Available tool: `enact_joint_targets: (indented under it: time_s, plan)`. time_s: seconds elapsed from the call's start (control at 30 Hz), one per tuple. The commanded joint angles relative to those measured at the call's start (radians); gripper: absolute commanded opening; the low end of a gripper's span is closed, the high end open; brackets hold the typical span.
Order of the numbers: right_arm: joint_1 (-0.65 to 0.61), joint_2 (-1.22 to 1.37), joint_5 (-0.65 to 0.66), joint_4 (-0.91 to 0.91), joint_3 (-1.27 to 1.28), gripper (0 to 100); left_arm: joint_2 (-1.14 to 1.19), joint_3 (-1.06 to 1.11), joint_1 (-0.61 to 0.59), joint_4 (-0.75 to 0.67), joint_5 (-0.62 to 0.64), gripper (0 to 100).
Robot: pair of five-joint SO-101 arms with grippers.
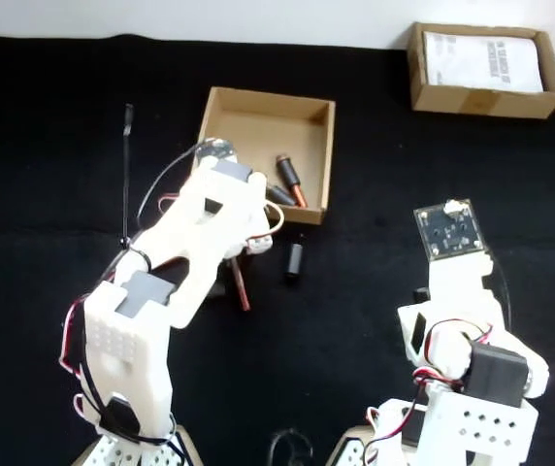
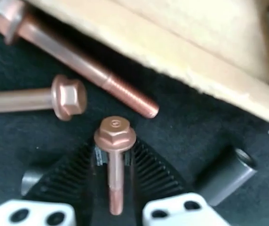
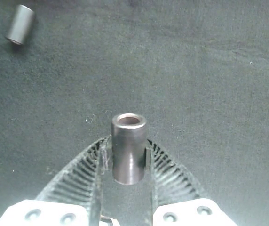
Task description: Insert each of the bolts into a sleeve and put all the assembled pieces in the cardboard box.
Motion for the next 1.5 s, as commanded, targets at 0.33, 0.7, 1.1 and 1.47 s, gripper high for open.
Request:
enact_joint_targets:
  time_s: [0.33, 0.7, 1.1, 1.47]
  plan:
    - [0.005, 0.004, 0.0, -0.038, -0.047, 0.7, -0.012, -0.099, 0.048, 0.094, -0.048, 1]
    - [-0.107, 0.002, 0.0, -0.315, 0.059, 0.7, -0.018, -0.659, 0.051, 0.428, -0.368, 1]
    - [-0.349, 0.002, -0.285, -0.656, 0.205, 0.6, -0.41, -0.593, 0.042, 0.428, -0.526, 1]
    - [-0.599, 0.002, -0.566, -1.043, 0.43, 0.6, -0.739, -0.389, 0.042, 0.427, -0.526, 1]
